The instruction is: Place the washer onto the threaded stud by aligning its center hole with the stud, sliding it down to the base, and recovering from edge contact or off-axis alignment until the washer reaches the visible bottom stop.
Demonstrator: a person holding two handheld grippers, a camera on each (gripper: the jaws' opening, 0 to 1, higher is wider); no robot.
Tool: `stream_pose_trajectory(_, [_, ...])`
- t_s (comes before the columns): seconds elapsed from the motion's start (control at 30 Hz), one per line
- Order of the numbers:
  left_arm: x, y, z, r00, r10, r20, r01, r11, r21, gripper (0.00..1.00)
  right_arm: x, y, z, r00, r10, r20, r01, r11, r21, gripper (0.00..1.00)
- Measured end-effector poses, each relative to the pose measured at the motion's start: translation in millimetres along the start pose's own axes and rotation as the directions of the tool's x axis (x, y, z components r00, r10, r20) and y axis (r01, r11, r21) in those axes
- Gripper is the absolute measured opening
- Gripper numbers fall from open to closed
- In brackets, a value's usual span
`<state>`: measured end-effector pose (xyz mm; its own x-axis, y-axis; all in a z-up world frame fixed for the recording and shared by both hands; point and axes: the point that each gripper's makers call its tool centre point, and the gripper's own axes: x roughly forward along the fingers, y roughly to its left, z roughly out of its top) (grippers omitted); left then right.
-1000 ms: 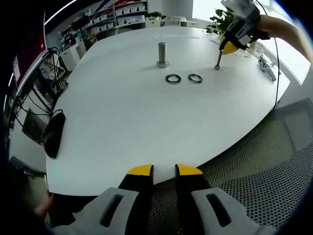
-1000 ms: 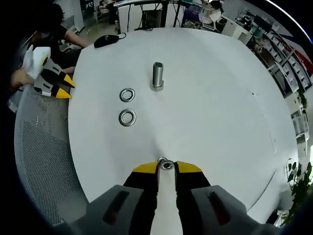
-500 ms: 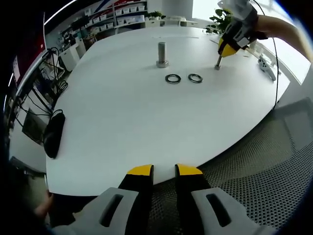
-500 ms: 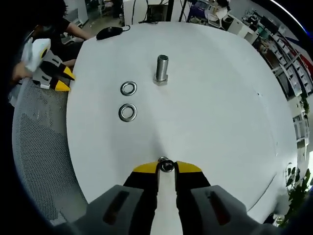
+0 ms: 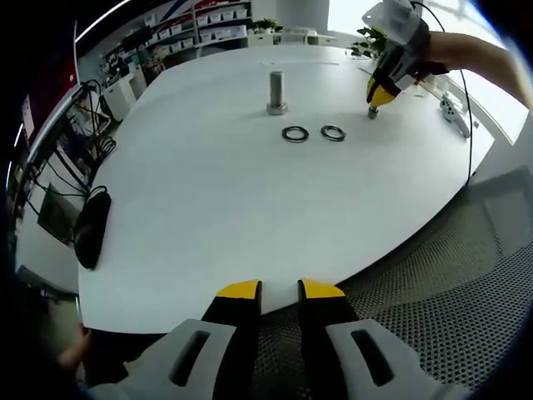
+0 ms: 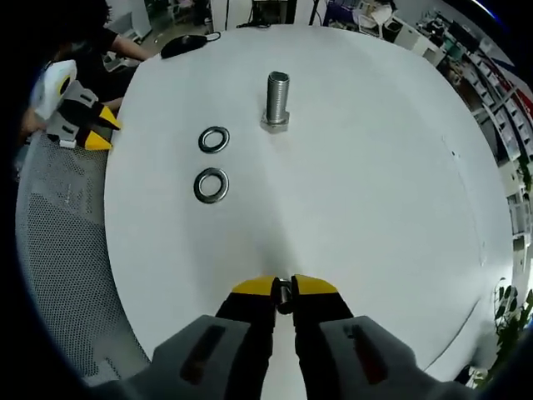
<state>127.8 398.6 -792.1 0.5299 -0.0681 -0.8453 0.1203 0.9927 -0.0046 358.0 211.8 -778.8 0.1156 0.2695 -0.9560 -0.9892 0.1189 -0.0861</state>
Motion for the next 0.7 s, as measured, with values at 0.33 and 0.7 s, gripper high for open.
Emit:
stream_pose_trajectory(0.33, [0,0.3,-0.1,1.0,0.002,-0.003,-0.002,1.0,-0.001,0.15,8,0,-6.4,1.0,0.022,0.016,-0.022,0.999,0.025,0.12])
stream_pose_trajectory(0.7, [0,0.3,-0.4,1.0,0.005,-0.004,-0.005,1.0,-0.002,0.15,-23,-3,6.0,0.985,-0.032,0.169,0.016,0.995,0.093,0.27])
